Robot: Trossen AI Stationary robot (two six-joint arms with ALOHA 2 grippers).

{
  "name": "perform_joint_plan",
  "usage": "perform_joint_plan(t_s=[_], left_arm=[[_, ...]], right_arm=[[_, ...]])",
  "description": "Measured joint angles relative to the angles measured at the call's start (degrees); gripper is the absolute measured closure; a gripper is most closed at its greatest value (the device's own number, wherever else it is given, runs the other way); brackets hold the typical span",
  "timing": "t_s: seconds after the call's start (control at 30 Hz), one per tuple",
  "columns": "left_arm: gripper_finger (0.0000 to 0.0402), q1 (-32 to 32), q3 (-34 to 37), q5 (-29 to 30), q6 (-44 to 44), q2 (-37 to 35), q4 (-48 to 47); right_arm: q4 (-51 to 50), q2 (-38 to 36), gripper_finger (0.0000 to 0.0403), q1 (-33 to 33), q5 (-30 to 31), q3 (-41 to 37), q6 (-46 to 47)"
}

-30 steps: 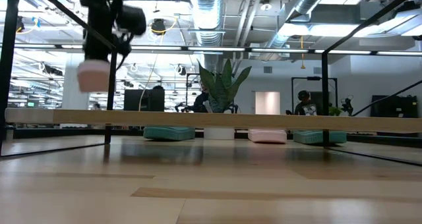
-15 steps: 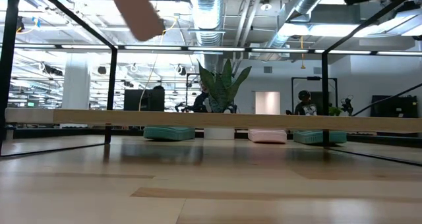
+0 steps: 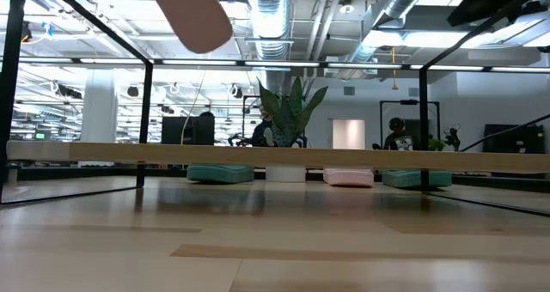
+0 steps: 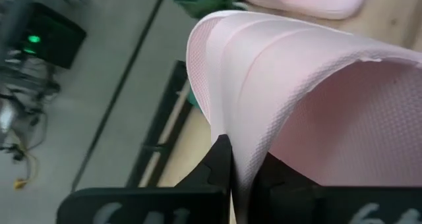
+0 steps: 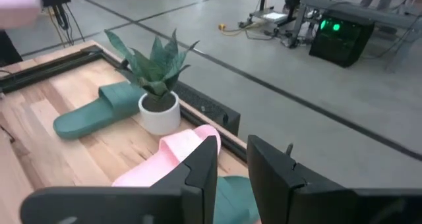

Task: Pick and place slides into the shelf
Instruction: Put the left pink slide on the shelf

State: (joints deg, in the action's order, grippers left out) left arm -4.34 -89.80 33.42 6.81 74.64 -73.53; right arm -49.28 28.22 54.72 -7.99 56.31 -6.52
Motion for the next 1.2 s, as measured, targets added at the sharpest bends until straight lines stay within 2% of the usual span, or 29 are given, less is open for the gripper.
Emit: perform_joint_plan(t_s=[0.2, 0.37, 0.7, 0.8, 1.0, 1.2], left_arm=[[0.0401, 6.02, 0.48, 0.18, 7.56, 5.42, 0.42], [0.0401, 8.44, 0.48, -0.89, 12.32, 10.66, 1.57], [0.0401, 12.87, -2.3, 1.39, 23.03, 19.66, 0.67], [0.0401, 14.23, -2.32, 1.8, 26.26, 21.11, -0.15], [0.0401, 17.36, -2.36, 2.84, 34.67, 22.08, -7.5], [0.0402, 20.9, -2.28, 1.48, 36.26, 23.64, -9.98]], right_arm=[[0.85, -2.47, 0.0328, 0.0, 0.04, 0.0, -1.12], [0.39, -3.29, 0.0328, 0.03, -0.26, 0.0, -2.61], [-0.43, -3.25, 0.0328, 0.0, -1.18, 0.0, -4.67], [-0.5, -3.25, 0.0328, 0.0, -1.18, 0.0, -4.68], [-3.59, -3.25, 0.0328, 0.0, -1.19, 0.0, -6.67], [-4.76, -3.25, 0.0328, 0.0, -1.18, 0.02, -7.65]])
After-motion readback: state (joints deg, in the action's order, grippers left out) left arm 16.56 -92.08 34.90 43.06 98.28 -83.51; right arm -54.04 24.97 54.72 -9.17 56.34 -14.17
